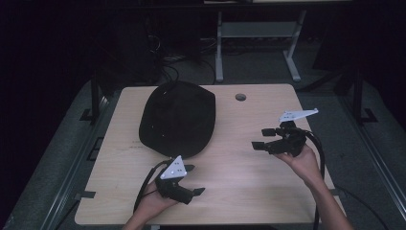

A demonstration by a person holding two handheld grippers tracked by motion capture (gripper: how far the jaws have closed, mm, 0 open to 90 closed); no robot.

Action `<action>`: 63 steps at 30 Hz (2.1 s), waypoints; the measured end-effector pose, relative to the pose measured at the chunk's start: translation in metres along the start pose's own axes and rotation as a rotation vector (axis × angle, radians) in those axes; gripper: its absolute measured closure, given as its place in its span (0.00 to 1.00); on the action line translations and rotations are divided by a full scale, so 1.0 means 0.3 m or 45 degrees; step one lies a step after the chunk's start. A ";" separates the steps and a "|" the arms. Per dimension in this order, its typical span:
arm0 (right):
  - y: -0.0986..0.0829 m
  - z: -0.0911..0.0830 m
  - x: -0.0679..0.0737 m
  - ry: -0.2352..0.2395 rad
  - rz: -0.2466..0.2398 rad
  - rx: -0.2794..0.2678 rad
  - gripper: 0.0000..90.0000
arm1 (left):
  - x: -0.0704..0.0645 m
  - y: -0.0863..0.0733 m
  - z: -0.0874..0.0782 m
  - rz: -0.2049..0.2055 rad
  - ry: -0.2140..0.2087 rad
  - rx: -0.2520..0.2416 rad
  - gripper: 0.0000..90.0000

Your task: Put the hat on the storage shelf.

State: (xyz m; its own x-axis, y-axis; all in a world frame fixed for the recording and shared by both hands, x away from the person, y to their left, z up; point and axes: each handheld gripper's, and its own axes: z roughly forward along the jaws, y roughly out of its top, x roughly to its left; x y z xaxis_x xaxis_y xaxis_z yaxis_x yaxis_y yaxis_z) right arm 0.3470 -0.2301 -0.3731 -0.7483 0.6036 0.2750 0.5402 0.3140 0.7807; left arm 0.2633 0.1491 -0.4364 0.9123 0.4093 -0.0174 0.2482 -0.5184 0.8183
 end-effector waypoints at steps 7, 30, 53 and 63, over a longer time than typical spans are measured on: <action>-0.047 -0.016 -0.015 -0.014 0.030 0.002 0.23 | 0.006 -0.003 -0.002 0.000 0.003 0.011 0.19; -0.217 -0.073 -0.046 -0.042 0.131 -0.009 0.23 | 0.009 -0.009 -0.011 -0.016 0.007 0.015 0.19; -0.422 -0.113 -0.032 -0.074 0.205 0.010 0.23 | 0.013 -0.012 -0.012 -0.027 0.013 0.025 0.19; -0.493 -0.134 -0.005 -0.064 0.226 -0.031 0.23 | 0.019 -0.018 -0.018 -0.048 0.013 0.019 0.19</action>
State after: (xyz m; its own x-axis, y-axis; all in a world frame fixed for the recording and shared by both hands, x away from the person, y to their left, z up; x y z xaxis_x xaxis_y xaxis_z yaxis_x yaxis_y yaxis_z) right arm 0.2526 -0.3070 -0.4664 -0.6214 0.6840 0.3820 0.6523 0.1817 0.7359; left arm 0.2654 0.1584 -0.4378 0.8988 0.4364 -0.0421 0.2872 -0.5134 0.8087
